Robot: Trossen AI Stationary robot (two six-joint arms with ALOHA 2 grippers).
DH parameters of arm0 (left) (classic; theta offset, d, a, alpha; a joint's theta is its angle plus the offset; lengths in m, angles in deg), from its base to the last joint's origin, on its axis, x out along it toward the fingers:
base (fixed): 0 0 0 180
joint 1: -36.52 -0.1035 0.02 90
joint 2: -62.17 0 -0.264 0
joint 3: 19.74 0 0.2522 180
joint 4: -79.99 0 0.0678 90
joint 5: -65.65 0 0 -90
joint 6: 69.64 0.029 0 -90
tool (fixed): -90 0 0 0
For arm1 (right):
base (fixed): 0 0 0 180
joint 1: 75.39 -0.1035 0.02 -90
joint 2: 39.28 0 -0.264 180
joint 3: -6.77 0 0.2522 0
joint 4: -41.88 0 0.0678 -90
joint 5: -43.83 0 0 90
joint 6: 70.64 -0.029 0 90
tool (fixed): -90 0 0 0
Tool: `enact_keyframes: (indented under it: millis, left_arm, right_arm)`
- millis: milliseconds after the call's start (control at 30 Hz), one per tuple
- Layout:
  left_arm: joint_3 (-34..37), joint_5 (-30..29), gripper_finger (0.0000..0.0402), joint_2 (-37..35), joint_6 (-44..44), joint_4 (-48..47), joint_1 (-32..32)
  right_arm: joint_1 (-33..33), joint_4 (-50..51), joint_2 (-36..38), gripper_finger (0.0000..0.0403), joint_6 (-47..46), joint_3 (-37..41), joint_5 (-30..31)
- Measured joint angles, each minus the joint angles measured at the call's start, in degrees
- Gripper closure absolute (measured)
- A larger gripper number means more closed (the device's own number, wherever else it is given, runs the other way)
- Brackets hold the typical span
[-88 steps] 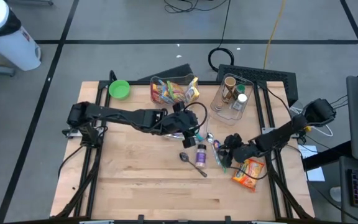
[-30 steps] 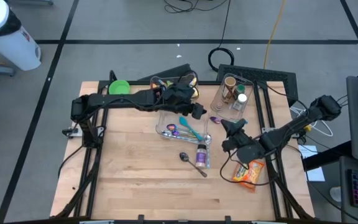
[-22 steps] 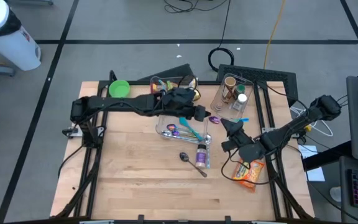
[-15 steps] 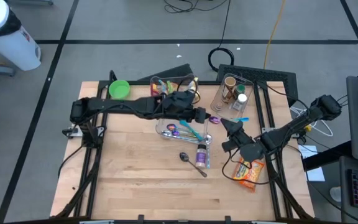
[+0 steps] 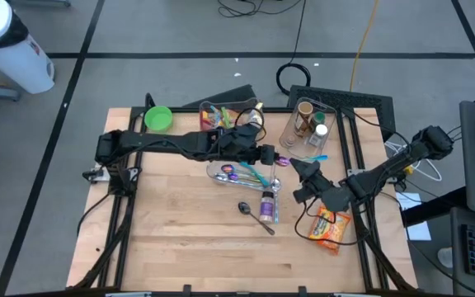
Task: Pick & Place Food Item
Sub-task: Put the green spoon into the bottom transparent bin
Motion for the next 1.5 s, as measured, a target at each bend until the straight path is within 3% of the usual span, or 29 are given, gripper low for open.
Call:
enact_keyframes:
  millis: [167, 500, 1000, 1333, 1500]
  left_arm:
    - [-0.03, 1.55, 0.0215, 0.99, -0.92, 1.19, -0.11]
    - [-0.03, 3.27, 0.0218, 1.2, -0.05, 1.74, -0.16]
    - [-0.05, 3.03, 0.0389, 1.16, 2.57, 4.59, -1.53]
    - [-0.05, 3.33, 0.0395, 1.14, 5.36, 3.92, -1.53]
    - [-0.05, 3.74, 0.0396, 1.12, 7.19, 3.96, -1.51]
  right_arm:
    - [1.95, -5.8, -0.06, 0.0403, 5.4, 0.0, -1.45]
    - [4.18, -5.96, -0.02, 0.0403, 5.83, 0.0, -2.66]
    - [4.18, -5.7, -0.02, 0.0403, 6.04, 0.0, -2.45]
    - [4.17, -5.78, -0.04, 0.0401, 4.9, 0.0, -2.75]
    - [4.17, -6.16, -0.04, 0.0377, 3.53, 0.0, -2.76]
